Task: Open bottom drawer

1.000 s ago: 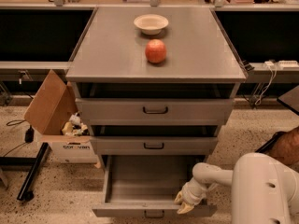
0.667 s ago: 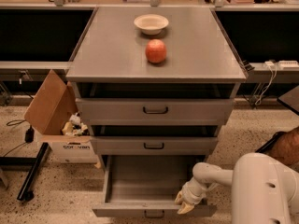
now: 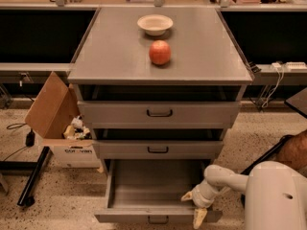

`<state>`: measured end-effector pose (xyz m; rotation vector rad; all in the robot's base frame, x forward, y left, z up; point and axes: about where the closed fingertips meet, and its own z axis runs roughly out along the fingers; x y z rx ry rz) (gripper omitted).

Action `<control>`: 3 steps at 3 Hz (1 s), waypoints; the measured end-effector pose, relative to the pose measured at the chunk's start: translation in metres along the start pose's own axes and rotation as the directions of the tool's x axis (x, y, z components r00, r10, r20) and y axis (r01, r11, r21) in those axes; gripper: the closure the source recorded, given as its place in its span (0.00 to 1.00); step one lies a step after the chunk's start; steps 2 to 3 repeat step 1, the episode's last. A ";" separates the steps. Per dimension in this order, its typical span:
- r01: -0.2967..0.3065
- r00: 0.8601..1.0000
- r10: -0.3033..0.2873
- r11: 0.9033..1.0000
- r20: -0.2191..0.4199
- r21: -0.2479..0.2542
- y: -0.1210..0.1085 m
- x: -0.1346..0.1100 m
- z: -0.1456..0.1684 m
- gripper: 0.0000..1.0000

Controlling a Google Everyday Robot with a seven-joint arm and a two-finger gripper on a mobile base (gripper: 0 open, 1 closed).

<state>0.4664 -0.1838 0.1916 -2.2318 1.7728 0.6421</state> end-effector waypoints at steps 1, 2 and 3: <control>0.044 0.998 -0.046 0.998 0.038 0.052 -0.003 0.006 -0.032 0.00; 0.044 0.998 -0.046 0.998 0.038 0.052 -0.003 0.006 -0.032 0.00; 0.044 0.998 -0.046 0.998 0.038 0.052 -0.003 0.006 -0.032 0.00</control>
Offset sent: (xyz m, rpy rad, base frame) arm 0.0000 0.0000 0.0000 0.0000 0.0000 0.0000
